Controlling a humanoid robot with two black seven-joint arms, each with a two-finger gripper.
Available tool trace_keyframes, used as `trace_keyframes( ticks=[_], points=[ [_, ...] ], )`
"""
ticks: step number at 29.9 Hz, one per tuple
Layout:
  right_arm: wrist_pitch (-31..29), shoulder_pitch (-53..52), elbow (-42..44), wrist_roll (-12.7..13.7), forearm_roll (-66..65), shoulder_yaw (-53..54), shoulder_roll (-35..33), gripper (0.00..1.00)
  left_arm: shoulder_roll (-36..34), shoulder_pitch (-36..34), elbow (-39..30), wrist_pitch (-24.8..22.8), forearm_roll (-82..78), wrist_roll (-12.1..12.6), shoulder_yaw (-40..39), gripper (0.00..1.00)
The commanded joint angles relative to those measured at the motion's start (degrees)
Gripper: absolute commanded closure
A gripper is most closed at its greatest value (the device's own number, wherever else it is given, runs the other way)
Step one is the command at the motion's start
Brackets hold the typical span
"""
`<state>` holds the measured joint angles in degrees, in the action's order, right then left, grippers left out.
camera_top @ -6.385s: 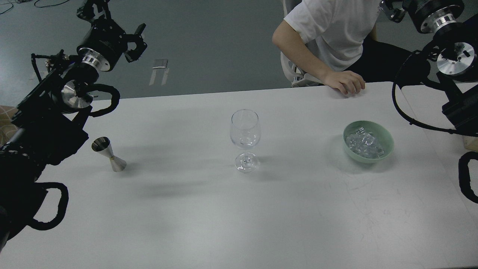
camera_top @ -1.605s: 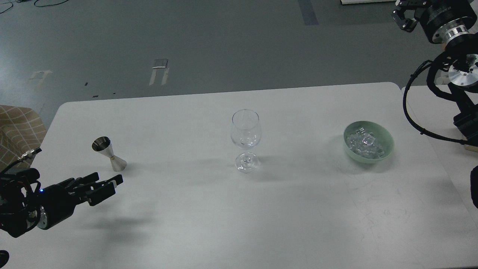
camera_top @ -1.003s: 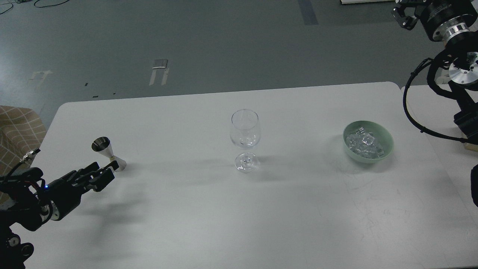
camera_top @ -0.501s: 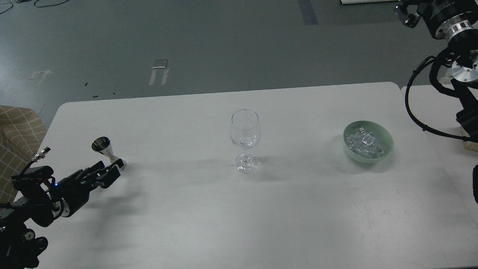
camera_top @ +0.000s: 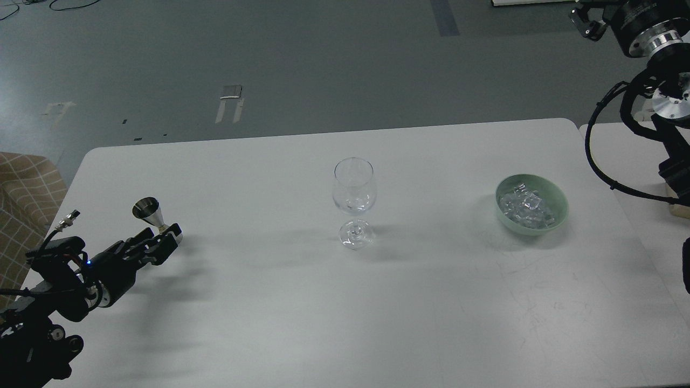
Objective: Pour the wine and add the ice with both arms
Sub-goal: 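Close the left gripper around the silver jigger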
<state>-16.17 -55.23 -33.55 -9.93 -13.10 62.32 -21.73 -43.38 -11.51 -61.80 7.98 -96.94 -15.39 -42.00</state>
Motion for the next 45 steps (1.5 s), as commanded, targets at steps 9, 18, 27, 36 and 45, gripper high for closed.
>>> trace_keyframes(
  ticks=[9,18,27,36,45],
  points=[
    [-0.09,-0.23,-0.11,0.00,0.00,0.00,-0.16,0.00,0.31,-2.99,3.44,0.11,0.17,0.01,2.98,0.28],
    [0.08,-0.23,-0.20,0.00,0.00,0.00,-0.16,0.00,0.49,-3.26,3.62,0.02,0.08,0.10,3.24,0.28],
    [0.17,-0.14,-0.37,0.00,0.00,0.00,0.28,0.00,0.58,-5.01,5.64,0.11,0.17,0.10,3.50,0.28],
    [0.17,-0.23,-0.37,0.00,0.00,0.00,0.28,0.00,3.04,-6.86,8.54,0.11,0.26,-0.17,3.50,0.29],
    [0.17,-0.23,-0.28,0.00,0.00,0.00,0.19,0.00,3.74,-8.18,8.54,0.37,0.43,-0.08,3.50,0.31]
  ],
)
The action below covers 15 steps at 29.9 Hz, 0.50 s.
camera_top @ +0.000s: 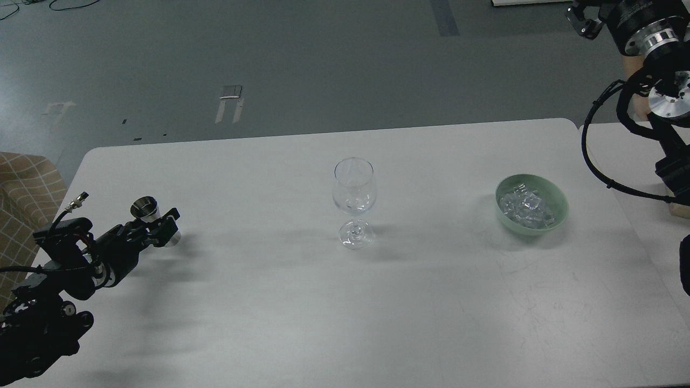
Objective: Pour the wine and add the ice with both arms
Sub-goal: 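Close the left gripper around the silver jigger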
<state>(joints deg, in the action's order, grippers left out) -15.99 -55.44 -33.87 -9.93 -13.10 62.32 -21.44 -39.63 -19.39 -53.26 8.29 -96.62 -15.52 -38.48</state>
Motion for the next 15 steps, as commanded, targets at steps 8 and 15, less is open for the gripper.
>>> trace_keyframes(
  ticks=[8,15],
  points=[
    [-0.01,-0.11,0.12,0.00,0.00,0.00,-0.27,0.00,0.00,-0.56,0.00,0.06,0.11,0.05,0.08,0.33],
    [-0.01,-0.02,0.03,0.00,0.00,0.00,-0.36,0.00,0.00,-0.30,0.00,0.06,0.11,-0.30,0.08,0.33]
  ],
)
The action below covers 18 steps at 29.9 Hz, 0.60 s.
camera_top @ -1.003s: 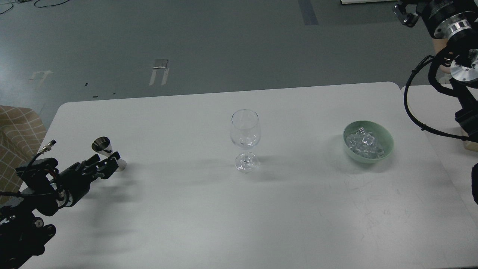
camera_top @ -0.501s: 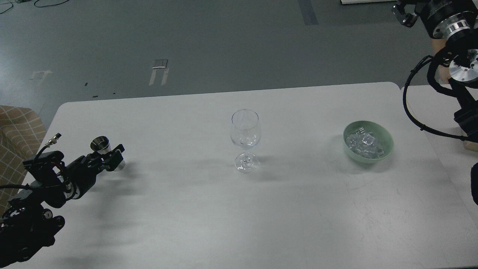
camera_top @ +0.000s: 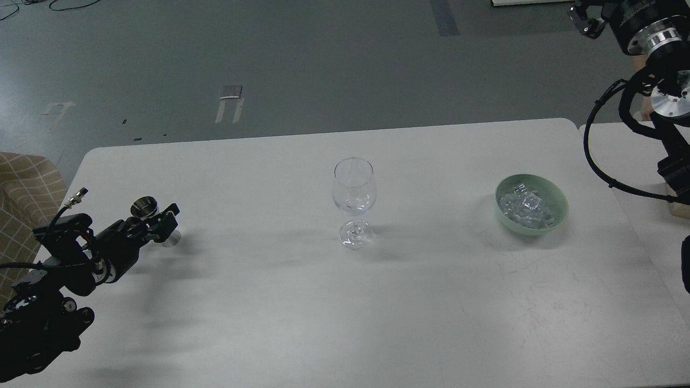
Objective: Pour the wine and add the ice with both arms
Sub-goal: 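Close the left gripper around the silver jigger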
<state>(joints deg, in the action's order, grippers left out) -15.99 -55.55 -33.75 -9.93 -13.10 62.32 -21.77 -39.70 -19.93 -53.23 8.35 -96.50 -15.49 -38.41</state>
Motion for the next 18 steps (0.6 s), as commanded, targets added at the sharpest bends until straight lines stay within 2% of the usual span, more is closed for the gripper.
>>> trace_keyframes(
  ticks=[1,13,18],
  points=[
    [-0.01,0.09,-0.09,0.00,0.00,0.00,-0.02,0.00,0.06,0.24,0.06,0.00,0.00,-0.33,0.00,0.33],
    [-0.01,0.09,-0.27,0.00,0.00,0.00,-0.11,0.00,0.23,0.59,0.06,0.70,0.00,-0.33,0.00,0.33],
    [-0.01,0.09,-0.27,0.00,0.00,0.00,-0.11,0.00,0.23,0.94,0.06,1.14,0.00,-0.33,0.09,0.42]
  ],
)
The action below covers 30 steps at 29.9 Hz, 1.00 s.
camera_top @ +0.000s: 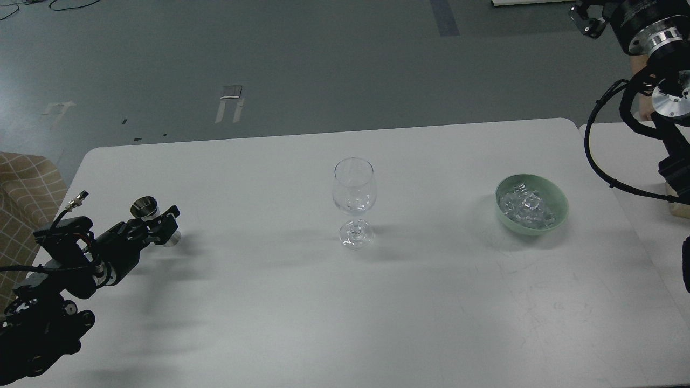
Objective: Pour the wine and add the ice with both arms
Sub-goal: 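Close the left gripper around the silver jigger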
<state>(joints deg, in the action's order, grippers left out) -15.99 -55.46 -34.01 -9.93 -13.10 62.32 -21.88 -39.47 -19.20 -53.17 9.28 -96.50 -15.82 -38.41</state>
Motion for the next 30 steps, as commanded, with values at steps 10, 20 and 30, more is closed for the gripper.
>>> trace_keyframes(
  ticks=[10,20,30],
  points=[
    [0.00,0.00,0.00,0.00,0.00,0.00,0.35,0.00,-0.09,-0.48,0.00,3.82,0.52,0.17,4.83,0.52],
    [0.00,0.00,0.00,0.00,0.00,0.00,0.35,0.00,-0.17,-0.57,1.14,4.17,1.75,0.09,4.83,0.69],
    [0.00,0.00,0.00,0.00,0.00,0.00,0.35,0.00,-0.17,-0.66,1.23,6.01,1.84,0.00,4.83,0.78]
  ],
)
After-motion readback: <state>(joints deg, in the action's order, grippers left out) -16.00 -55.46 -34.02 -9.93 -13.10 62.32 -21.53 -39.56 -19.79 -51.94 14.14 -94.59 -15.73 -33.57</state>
